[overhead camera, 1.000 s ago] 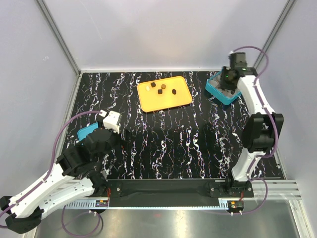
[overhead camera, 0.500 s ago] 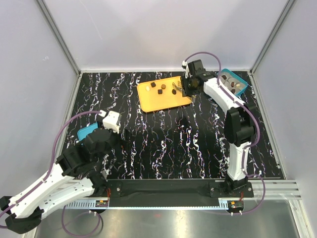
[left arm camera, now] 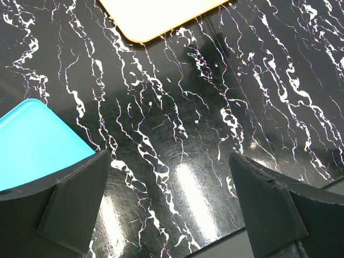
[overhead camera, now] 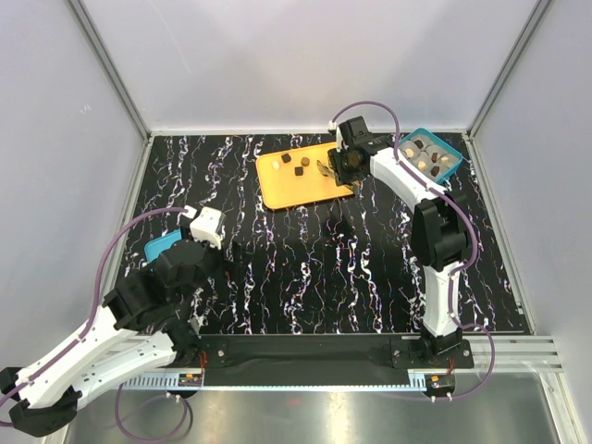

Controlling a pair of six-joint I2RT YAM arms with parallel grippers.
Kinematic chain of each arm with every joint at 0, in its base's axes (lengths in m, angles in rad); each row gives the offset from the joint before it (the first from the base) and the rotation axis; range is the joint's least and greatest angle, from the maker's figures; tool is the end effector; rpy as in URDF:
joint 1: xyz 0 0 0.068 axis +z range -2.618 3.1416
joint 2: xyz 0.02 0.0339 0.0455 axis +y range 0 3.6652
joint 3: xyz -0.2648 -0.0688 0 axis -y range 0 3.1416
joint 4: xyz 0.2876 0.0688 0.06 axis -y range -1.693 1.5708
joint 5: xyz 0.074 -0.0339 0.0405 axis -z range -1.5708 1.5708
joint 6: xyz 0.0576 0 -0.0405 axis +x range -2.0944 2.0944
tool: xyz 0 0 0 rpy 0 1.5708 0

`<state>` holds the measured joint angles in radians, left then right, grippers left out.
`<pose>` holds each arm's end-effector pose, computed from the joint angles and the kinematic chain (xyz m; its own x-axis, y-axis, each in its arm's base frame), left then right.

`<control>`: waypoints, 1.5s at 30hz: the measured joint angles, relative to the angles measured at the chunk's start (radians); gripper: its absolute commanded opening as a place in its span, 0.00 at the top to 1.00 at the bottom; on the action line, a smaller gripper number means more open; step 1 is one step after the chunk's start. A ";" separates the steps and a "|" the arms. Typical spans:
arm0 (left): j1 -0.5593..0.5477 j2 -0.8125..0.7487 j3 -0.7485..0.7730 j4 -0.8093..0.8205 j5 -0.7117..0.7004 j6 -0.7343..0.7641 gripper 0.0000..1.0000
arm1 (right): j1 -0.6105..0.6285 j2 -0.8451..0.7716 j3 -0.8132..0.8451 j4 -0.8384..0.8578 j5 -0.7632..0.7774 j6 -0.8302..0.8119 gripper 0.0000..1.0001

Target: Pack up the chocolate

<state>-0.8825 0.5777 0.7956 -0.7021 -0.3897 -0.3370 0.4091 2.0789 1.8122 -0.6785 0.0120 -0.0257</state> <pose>0.1304 -0.1241 0.3196 -0.4447 0.0591 -0.8937 0.3749 0.9185 -0.1257 0.4766 0.2059 0.2203 -0.7334 -0.3460 -0.5851 -0.4103 0.9116 -0.0248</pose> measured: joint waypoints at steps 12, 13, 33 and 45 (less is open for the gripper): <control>0.000 0.000 0.000 0.000 0.000 0.000 0.01 | 0.000 0.000 -0.001 0.000 0.030 -0.005 0.53; 0.000 0.000 0.000 0.000 0.000 0.000 0.01 | 0.000 0.000 -0.001 0.000 0.030 -0.005 0.53; 0.000 -0.002 0.000 0.000 -0.001 0.000 0.01 | 0.009 0.000 -0.016 -0.028 0.031 0.003 0.65; 0.000 -0.007 0.000 -0.001 -0.031 0.000 0.01 | 0.006 -0.074 0.034 -0.177 0.042 0.032 0.71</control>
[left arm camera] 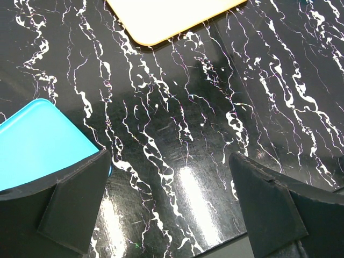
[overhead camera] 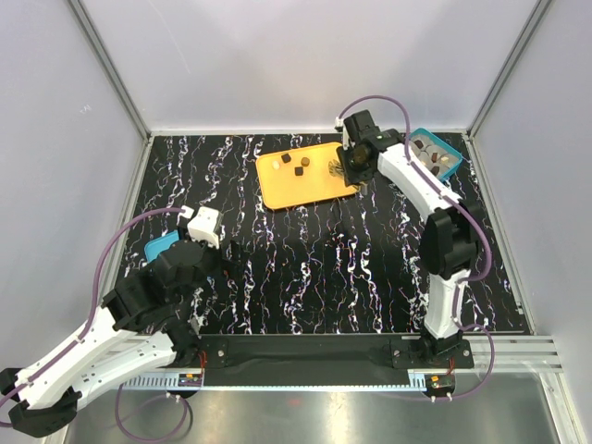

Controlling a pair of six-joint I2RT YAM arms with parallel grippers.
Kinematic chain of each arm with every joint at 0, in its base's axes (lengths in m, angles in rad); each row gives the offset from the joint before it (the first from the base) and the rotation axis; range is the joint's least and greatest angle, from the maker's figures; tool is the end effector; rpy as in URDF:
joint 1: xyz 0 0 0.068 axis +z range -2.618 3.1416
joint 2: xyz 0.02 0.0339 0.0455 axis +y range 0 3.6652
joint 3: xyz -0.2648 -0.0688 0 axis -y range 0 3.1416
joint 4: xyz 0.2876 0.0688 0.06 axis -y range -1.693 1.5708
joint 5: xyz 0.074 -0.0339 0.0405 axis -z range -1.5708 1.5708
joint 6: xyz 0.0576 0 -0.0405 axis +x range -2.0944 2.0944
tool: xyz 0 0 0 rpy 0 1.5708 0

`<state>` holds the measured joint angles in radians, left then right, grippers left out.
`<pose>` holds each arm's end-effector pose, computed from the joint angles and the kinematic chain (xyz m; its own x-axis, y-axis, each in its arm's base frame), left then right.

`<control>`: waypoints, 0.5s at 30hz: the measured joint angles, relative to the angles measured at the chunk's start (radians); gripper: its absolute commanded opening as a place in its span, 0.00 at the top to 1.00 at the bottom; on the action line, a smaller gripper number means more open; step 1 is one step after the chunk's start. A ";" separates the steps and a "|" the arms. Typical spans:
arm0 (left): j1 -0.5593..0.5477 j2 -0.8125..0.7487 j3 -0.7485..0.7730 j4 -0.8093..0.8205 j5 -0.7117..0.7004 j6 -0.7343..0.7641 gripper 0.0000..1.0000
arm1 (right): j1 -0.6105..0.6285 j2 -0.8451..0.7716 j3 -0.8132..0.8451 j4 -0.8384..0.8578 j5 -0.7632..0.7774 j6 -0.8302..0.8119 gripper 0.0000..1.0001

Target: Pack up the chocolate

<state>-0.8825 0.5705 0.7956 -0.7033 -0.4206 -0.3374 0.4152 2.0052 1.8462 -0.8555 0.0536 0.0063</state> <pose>0.1303 -0.1214 0.3209 -0.4330 0.0507 -0.9000 0.3512 0.9290 -0.1166 0.4536 0.1966 0.2557 -0.7794 -0.3367 -0.5283 -0.3720 0.9273 -0.0422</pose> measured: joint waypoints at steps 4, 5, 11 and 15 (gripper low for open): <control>0.000 0.001 0.000 0.000 -0.004 0.000 0.01 | -0.032 -0.088 0.000 -0.041 0.011 0.015 0.71; 0.000 0.002 0.000 0.000 -0.006 0.000 0.01 | -0.052 -0.109 0.000 -0.046 0.011 0.019 0.71; 0.000 0.008 0.000 -0.001 -0.013 0.000 0.01 | -0.231 -0.183 -0.002 -0.055 0.032 0.046 0.71; 0.000 0.008 0.000 -0.002 -0.016 0.000 0.01 | -0.328 -0.182 -0.002 -0.056 0.053 0.056 0.71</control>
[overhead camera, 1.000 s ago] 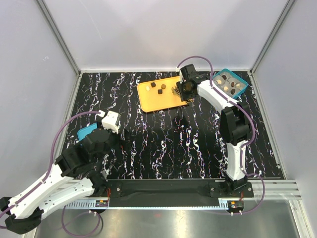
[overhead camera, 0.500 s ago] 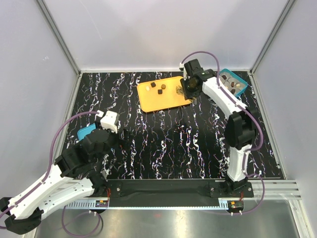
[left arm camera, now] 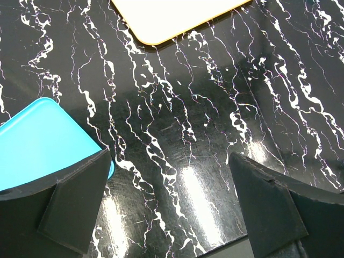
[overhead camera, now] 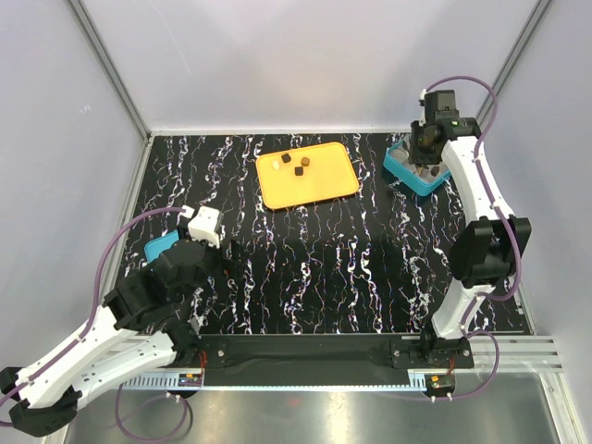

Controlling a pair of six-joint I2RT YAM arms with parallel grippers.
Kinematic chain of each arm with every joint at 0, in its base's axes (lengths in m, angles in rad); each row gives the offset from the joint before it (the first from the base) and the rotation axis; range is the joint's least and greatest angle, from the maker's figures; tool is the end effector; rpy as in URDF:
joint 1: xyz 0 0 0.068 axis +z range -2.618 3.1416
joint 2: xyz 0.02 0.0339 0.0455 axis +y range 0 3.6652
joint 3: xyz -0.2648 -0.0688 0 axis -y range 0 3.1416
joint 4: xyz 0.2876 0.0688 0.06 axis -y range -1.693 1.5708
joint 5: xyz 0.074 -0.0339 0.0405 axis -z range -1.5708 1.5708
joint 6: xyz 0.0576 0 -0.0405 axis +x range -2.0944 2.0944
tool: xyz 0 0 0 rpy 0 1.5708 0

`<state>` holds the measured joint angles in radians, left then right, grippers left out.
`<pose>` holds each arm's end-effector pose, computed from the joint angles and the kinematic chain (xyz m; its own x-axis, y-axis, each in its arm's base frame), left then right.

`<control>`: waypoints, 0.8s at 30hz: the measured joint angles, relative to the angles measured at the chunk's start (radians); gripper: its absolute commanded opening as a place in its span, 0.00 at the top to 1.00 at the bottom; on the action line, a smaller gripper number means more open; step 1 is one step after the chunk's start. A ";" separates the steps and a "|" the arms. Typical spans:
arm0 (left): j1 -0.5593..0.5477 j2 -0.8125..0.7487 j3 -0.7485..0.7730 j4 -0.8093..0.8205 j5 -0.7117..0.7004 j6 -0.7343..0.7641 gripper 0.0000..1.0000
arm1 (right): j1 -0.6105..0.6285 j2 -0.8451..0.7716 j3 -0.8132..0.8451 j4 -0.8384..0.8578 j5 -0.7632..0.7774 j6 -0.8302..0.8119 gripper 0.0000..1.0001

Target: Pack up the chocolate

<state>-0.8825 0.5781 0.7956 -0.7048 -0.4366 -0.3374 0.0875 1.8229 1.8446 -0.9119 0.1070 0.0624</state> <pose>0.1316 -0.1217 0.3198 -0.4338 0.0552 -0.8993 0.3380 0.9352 -0.1057 0.4537 0.0336 0.3341 -0.7740 -0.0057 -0.6332 0.0284 0.9986 -0.0436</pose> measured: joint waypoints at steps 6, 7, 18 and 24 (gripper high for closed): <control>0.000 0.000 0.000 0.000 -0.006 0.000 0.01 | -0.037 0.031 0.000 0.008 -0.004 0.003 0.70; 0.000 0.000 0.000 0.000 -0.006 0.000 0.01 | -0.040 0.039 0.000 0.015 -0.009 0.002 0.70; 0.000 0.013 0.000 0.000 -0.006 0.000 0.01 | -0.046 0.097 0.000 0.073 -0.048 0.002 0.68; 0.000 0.012 0.000 0.000 -0.006 0.000 0.01 | -0.046 0.111 -0.029 0.082 -0.047 0.003 0.68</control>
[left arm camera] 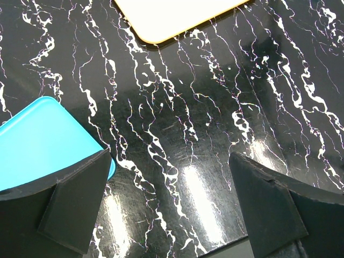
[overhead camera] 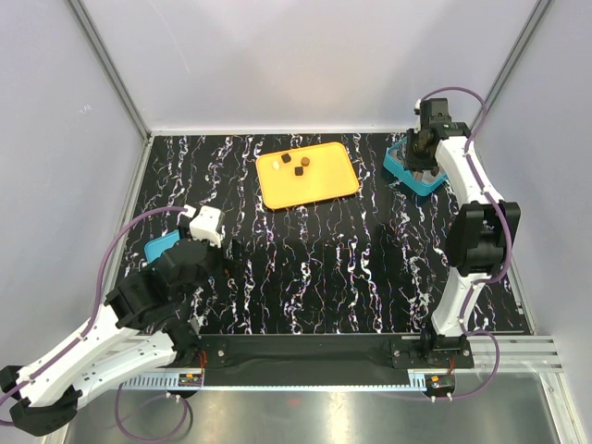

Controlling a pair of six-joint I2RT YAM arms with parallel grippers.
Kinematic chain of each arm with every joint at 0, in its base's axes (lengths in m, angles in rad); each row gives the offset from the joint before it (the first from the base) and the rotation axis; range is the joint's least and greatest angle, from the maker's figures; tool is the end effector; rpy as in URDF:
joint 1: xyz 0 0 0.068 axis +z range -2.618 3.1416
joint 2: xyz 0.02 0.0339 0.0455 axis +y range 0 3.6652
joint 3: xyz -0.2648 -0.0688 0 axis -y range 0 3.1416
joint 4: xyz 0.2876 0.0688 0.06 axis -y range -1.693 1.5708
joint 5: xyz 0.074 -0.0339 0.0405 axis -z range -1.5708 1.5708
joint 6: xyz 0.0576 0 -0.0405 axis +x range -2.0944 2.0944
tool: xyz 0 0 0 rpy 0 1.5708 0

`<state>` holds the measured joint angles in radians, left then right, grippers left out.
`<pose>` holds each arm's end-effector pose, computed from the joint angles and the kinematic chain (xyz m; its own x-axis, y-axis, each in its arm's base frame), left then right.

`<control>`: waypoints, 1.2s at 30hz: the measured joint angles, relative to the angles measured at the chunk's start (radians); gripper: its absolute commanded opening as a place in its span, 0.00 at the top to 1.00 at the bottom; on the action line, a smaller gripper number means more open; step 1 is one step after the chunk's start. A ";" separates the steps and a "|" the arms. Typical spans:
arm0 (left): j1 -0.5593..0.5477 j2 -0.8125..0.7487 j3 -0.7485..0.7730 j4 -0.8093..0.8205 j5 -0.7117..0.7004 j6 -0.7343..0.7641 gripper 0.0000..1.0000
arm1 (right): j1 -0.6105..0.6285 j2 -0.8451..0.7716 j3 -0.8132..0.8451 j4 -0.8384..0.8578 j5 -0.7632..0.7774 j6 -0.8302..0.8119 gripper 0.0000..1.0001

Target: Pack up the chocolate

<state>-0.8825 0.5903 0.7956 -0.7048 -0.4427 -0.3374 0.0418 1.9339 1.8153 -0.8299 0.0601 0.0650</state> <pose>0.1334 -0.1233 0.3179 -0.4391 0.0629 -0.8963 0.3324 0.9381 -0.0970 0.4831 0.0167 0.2797 -0.8106 0.0310 -0.5848 0.0460 0.9989 -0.0108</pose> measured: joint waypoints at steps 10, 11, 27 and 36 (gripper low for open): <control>0.000 0.000 0.000 0.000 0.000 0.000 0.01 | 0.000 0.031 -0.016 0.025 0.001 0.000 0.63; 0.000 0.000 0.000 0.000 0.000 0.000 0.01 | 0.000 0.032 -0.016 0.025 0.001 0.000 0.63; 0.000 -0.009 0.000 0.000 0.000 0.000 0.01 | -0.002 0.052 0.007 0.027 0.008 -0.005 0.55; 0.000 -0.021 0.000 0.000 0.000 0.000 0.01 | -0.002 0.052 0.047 0.016 0.007 -0.007 0.55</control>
<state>-0.8825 0.5690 0.7956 -0.7048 -0.4431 -0.3374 0.0399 1.9862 1.8622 -0.8139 0.0669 0.0582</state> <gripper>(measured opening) 0.991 0.452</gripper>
